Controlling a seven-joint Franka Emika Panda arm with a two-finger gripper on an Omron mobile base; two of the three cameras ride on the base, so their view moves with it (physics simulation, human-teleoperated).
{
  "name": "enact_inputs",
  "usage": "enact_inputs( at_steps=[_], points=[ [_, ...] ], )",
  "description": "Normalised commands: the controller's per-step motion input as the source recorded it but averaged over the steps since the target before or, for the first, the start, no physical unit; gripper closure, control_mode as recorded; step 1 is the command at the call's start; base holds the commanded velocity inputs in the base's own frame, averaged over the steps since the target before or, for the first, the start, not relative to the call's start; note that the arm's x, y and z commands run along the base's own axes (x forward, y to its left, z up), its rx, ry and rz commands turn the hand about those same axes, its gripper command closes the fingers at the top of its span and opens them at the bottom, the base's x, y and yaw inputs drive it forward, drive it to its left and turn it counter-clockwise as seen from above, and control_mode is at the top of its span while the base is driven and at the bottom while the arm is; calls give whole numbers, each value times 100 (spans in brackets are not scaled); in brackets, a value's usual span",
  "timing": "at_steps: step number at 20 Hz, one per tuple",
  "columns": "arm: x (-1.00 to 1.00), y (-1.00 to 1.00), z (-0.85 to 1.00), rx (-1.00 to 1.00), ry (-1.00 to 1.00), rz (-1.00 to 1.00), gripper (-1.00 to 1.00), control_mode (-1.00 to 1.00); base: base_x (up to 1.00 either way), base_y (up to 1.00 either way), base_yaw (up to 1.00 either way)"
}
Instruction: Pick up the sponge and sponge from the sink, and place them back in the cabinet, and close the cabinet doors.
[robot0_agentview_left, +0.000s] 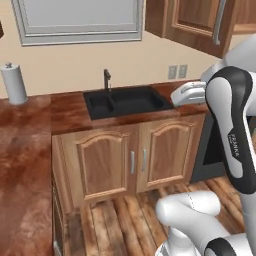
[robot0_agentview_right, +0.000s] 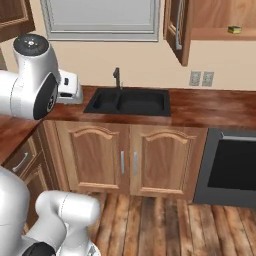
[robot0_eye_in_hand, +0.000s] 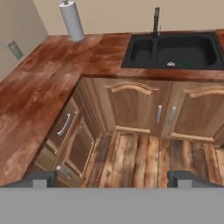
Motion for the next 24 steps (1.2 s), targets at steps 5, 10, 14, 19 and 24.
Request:
enact_inputs(
  at_steps=[5,10,14,19,24],
  points=[
    [0,0,0,0,0,0,-100,100,46,-10,6],
    [0,0,0,0,0,0,-100,100,45,-24,0],
    [0,0,0,0,0,0,-100,100,46,-19,0],
    [0,0,0,0,0,0,-100,100,45,-8,1],
    [0,0,0,0,0,0,-100,100,41,1,11]
  ],
)
